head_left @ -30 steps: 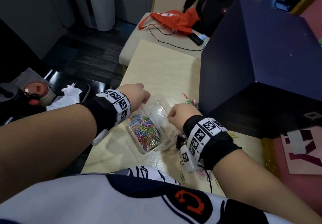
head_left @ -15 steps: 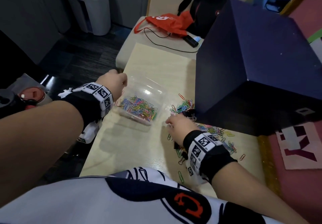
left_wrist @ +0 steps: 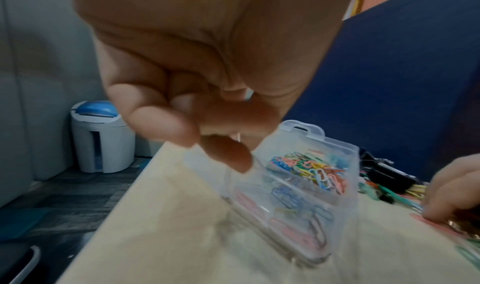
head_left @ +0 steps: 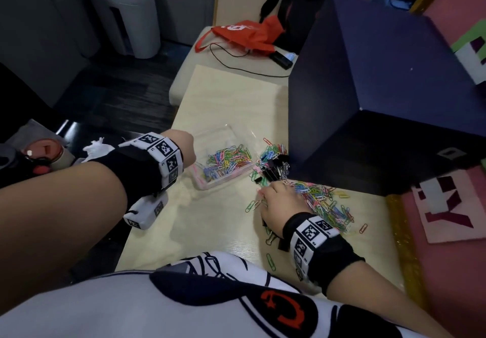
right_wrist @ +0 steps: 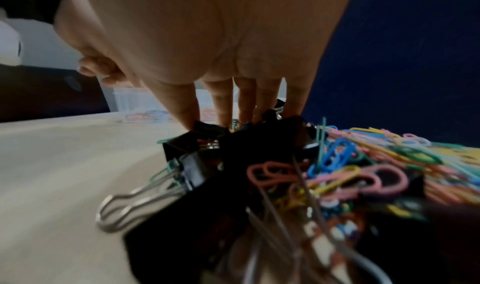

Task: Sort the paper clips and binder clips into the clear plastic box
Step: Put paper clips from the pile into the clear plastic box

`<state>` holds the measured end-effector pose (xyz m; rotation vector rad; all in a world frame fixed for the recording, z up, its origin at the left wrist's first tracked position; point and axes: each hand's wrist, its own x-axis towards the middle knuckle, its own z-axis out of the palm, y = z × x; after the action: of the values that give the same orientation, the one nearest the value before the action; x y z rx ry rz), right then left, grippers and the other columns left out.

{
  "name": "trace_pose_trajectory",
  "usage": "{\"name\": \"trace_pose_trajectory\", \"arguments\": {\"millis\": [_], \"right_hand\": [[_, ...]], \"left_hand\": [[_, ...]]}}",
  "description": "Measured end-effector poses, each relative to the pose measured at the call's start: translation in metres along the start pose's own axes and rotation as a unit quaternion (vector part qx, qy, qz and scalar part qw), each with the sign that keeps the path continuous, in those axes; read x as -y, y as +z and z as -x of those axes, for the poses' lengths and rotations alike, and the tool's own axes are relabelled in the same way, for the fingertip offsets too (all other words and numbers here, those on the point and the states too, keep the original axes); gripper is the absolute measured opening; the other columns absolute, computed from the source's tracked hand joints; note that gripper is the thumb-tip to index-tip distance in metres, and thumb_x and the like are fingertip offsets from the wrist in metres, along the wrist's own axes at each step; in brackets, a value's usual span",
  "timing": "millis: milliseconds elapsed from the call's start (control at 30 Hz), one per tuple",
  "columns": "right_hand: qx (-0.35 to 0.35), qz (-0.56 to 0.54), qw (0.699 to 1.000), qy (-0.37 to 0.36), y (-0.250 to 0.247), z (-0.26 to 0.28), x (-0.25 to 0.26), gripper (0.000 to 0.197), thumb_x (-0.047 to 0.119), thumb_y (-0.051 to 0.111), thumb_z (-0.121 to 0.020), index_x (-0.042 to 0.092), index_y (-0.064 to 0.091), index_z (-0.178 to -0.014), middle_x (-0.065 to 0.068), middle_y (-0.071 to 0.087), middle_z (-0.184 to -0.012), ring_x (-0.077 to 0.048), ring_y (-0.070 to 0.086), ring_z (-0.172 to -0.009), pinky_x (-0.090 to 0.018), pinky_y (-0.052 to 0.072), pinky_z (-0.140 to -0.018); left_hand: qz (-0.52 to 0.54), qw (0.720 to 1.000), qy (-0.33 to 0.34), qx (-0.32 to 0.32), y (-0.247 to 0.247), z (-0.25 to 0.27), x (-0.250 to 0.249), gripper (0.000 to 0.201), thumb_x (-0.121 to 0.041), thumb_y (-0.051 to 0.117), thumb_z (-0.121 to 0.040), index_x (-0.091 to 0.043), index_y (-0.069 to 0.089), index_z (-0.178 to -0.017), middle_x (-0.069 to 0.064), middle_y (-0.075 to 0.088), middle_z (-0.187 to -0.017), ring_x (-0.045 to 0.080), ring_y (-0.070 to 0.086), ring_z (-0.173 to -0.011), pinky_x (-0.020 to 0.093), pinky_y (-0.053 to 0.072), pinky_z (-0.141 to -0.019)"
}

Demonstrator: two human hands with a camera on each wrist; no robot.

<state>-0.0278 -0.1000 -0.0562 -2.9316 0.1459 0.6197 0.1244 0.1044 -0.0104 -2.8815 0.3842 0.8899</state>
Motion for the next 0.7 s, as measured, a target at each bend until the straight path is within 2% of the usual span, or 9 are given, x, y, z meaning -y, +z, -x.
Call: {"name": "trace_pose_trajectory", "arguments": {"millis": [67, 133, 233, 300, 367, 433, 533, 600, 700], "right_hand": [[-0.023, -0.009, 1.0, -0.008, 0.001, 0.009, -0.006, 0.035, 0.035, 0.04, -0.096, 0.027, 0.051, -0.128, 0.001, 0.046, -0.13, -0.023, 0.041, -0.123, -0.039, 0.033, -0.103], [-0.064, -0.048, 0.997, 0.011, -0.001, 0.017, -0.019, 0.032, 0.039, 0.042, -0.096, 0.027, 0.054, -0.122, 0.002, 0.048, -0.126, -0.021, 0.043, -0.12, -0.039, 0.036, -0.102], [-0.117, -0.119, 0.983, 0.08, -0.009, 0.023, -0.048, 0.03, 0.029, 0.047, -0.094, 0.024, 0.054, -0.122, -0.002, 0.048, -0.125, -0.021, 0.045, -0.118, -0.036, 0.04, -0.101], [-0.121, -0.136, 0.973, 0.143, -0.014, 0.026, -0.069, 0.032, 0.023, 0.048, -0.093, 0.023, 0.052, -0.125, -0.004, 0.047, -0.129, -0.024, 0.045, -0.119, -0.037, 0.04, -0.102], [-0.075, -0.111, 0.976, 0.173, -0.015, 0.028, -0.088, 0.045, 0.016, 0.047, -0.09, 0.027, 0.045, -0.133, -0.005, 0.04, -0.139, -0.029, 0.04, -0.126, -0.039, 0.038, -0.104], [0.012, -0.092, 0.985, 0.149, -0.012, 0.03, -0.1, 0.062, 0.016, 0.047, -0.089, 0.04, 0.028, -0.143, 0.001, 0.021, -0.154, -0.033, 0.028, -0.136, -0.045, 0.031, -0.11], [0.081, -0.068, 0.988, 0.113, -0.006, 0.031, -0.105, 0.061, 0.039, 0.046, -0.094, 0.053, 0.013, -0.143, 0.013, 0.0, -0.159, -0.034, 0.009, -0.144, -0.054, 0.021, -0.114], [0.07, -0.057, 0.99, 0.107, -0.004, 0.034, -0.106, 0.057, 0.039, 0.044, -0.094, 0.051, 0.018, -0.143, 0.012, 0.005, -0.158, -0.034, 0.013, -0.141, -0.052, 0.028, -0.111], [0.026, -0.062, 0.992, 0.107, -0.001, 0.045, -0.106, 0.05, 0.026, 0.045, -0.094, 0.038, 0.032, -0.14, 0.002, 0.023, -0.15, -0.031, 0.027, -0.13, -0.043, 0.035, -0.103]], "left_hand": [[-0.043, 0.999, 0.018, 0.009, 0.0, 0.006, -0.01, 0.028, -0.018, 0.044, -0.095, -0.006, 0.065, -0.11, 0.003, 0.059, -0.085, 0.021, 0.056, -0.078, 0.027, 0.042, -0.066], [-0.067, 0.997, 0.03, -0.018, -0.005, 0.018, -0.023, 0.027, -0.022, 0.044, -0.095, -0.006, 0.062, -0.109, 0.005, 0.058, -0.085, 0.023, 0.054, -0.079, 0.029, 0.039, -0.064], [-0.039, 0.991, 0.068, -0.11, -0.009, 0.033, -0.044, 0.018, -0.023, 0.045, -0.094, -0.011, 0.054, -0.103, 0.006, 0.057, -0.087, 0.025, 0.052, -0.078, 0.03, 0.037, -0.06], [-0.021, 0.987, 0.107, -0.121, -0.007, 0.042, -0.064, 0.011, -0.02, 0.044, -0.092, -0.014, 0.05, -0.1, 0.004, 0.057, -0.089, 0.026, 0.052, -0.079, 0.032, 0.039, -0.063], [-0.032, 0.981, 0.163, -0.1, 0.001, 0.049, -0.088, 0.016, -0.019, 0.044, -0.092, -0.013, 0.051, -0.105, 0.002, 0.056, -0.089, 0.024, 0.053, -0.081, 0.032, 0.044, -0.065], [-0.049, 0.973, 0.214, -0.072, 0.013, 0.054, -0.11, 0.021, -0.02, 0.045, -0.092, -0.015, 0.054, -0.111, 0.001, 0.059, -0.095, 0.022, 0.058, -0.085, 0.033, 0.05, -0.069], [-0.074, 0.956, 0.275, -0.071, 0.03, 0.055, -0.136, 0.028, -0.022, 0.045, -0.093, -0.018, 0.055, -0.119, 0.008, 0.056, -0.112, 0.027, 0.058, -0.1, 0.035, 0.048, -0.078], [-0.081, 0.948, 0.298, -0.083, 0.038, 0.052, -0.152, 0.033, -0.021, 0.043, -0.094, -0.02, 0.051, -0.127, 0.009, 0.052, -0.115, 0.03, 0.055, -0.104, 0.036, 0.045, -0.078], [-0.073, 0.94, 0.319, -0.099, 0.046, 0.043, -0.172, 0.04, -0.019, 0.046, -0.093, -0.023, 0.046, -0.133, 0.007, 0.046, -0.125, 0.03, 0.05, -0.114, 0.038, 0.046, -0.083]]}}
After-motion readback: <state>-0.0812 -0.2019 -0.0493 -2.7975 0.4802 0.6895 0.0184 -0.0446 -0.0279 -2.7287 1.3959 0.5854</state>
